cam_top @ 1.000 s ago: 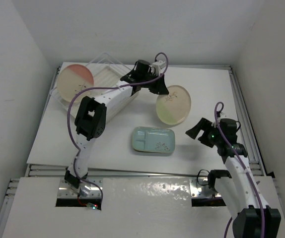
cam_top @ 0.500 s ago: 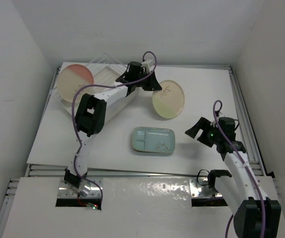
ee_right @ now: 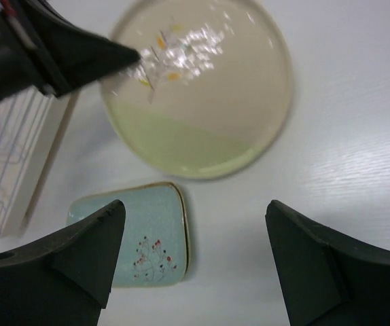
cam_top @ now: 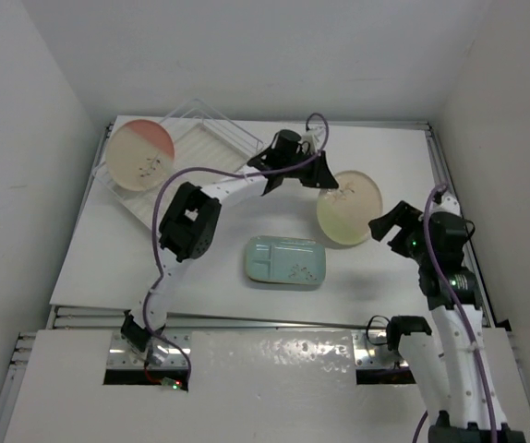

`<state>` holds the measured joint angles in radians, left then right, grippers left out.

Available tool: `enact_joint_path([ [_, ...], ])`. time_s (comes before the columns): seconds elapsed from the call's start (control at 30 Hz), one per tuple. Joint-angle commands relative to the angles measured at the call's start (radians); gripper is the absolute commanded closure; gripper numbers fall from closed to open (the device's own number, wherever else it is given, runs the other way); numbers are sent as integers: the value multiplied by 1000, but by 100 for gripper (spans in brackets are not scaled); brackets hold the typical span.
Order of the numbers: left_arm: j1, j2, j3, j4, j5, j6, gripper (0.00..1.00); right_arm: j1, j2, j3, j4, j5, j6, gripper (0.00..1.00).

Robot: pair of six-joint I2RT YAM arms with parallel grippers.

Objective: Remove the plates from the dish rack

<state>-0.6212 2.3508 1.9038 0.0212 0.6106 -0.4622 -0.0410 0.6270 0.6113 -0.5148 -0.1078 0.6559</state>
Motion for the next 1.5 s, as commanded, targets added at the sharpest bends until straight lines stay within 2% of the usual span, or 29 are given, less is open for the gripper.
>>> enact_joint_path([
  [0.0,-77,11,81,120,81,-70,100,4,-58,67,-102,135,-42,17],
  [0.17,-196,88,139,100,71,-76,100,4,-88,105,-205,120,-56,17],
  [0.3,-236,126,144,138,51,-104,100,4,-128,97,-232,112,-52,17],
  [0.37,-236,146,136,183,48,-141,100,4,-147,97,-244,112,-45,17],
  [0.57,-238,162,103,129,-11,-82,100,6,-199,100,-289,112,-36,17],
  [0.6,-238,163,81,120,-18,-85,97,6,-207,100,-295,117,-32,17],
  [0.83,-238,206,54,103,-40,-145,96,6,-233,122,-306,125,-38,16],
  [1.0,-236,214,46,74,-72,-135,79,4,-240,149,-318,152,-56,15],
  [1.4,-235,248,51,23,-158,-158,67,6,-247,200,-337,197,-104,13],
  [1.47,-233,248,60,0,-185,-145,63,6,-243,203,-338,200,-108,12],
])
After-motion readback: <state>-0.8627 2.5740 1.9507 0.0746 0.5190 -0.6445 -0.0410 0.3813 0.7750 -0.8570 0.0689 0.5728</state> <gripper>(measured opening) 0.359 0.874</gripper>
